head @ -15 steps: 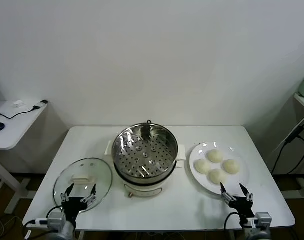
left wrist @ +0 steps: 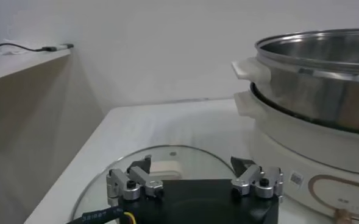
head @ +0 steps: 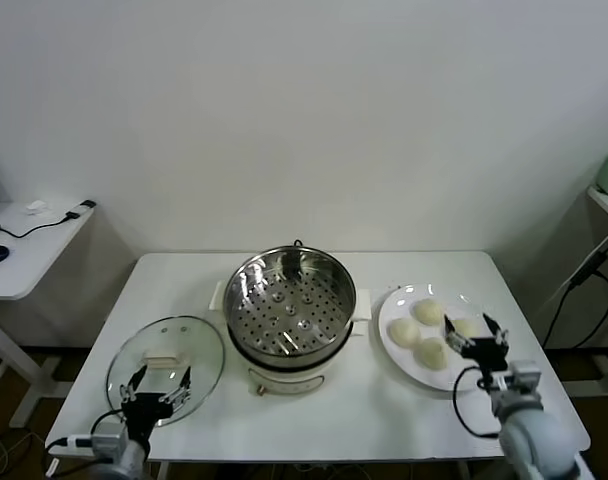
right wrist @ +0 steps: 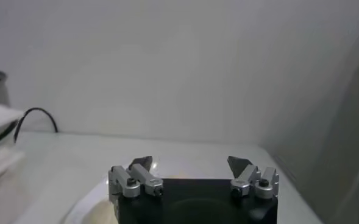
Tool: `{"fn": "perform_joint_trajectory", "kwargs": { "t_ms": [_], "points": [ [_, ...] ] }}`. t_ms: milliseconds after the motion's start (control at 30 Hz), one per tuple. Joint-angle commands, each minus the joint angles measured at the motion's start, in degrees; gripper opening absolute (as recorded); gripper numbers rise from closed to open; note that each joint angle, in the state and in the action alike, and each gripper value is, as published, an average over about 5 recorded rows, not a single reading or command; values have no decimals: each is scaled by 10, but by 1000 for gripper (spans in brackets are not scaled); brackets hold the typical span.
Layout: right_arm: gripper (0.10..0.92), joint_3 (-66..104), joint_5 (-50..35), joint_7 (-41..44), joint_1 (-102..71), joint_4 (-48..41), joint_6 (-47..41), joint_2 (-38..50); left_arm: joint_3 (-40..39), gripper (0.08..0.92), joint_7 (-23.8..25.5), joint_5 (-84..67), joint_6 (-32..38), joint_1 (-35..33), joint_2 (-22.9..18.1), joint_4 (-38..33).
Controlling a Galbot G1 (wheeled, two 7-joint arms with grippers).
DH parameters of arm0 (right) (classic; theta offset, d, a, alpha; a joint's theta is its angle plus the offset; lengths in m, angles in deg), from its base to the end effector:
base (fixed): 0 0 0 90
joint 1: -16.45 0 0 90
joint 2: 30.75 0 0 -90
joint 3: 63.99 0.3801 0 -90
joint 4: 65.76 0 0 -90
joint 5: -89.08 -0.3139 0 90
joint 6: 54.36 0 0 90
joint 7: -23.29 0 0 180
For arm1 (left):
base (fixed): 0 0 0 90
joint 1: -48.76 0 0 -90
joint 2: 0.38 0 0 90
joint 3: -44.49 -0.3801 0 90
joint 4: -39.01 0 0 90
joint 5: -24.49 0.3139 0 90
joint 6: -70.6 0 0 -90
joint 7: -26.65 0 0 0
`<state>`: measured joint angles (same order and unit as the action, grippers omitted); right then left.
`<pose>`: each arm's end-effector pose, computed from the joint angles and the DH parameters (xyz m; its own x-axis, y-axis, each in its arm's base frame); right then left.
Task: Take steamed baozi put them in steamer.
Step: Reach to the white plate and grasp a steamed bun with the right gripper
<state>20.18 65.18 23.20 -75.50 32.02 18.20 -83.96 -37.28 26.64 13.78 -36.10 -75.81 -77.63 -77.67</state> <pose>0.2994 -0.1769 -0.2996 -0.9562 -0.0899 0.2784 -0.1533 0.9645 -0.2152 0.1013 0.0919 -0.3423 -0.9165 -0.0466 0.3974 -0.0166 0.9968 0.0786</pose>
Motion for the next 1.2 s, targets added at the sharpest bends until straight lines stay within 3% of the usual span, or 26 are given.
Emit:
{"fn": "perform_joint_trajectory", "kwargs": {
  "t_ms": [33,267,467,700,1200],
  "points": [
    [823,-249,20,221,318,-124,-51,210,-2,823,1,-7,2,-2,10,-1],
    [823,-569,95,553,584,-223,91,288,-8,823,2,-6,6,-2,7,1],
    [823,-870,124,695,824,-294,153,254,-10,823,4,-5,10,-2,6,6],
    [823,-1030,124,716,914,-397,154,147,-11,823,5,-4,13,5,3,20],
    [823,-911,133,642,765,-558,143,7,-11,823,14,-2,17,22,4,44]
  ]
}}
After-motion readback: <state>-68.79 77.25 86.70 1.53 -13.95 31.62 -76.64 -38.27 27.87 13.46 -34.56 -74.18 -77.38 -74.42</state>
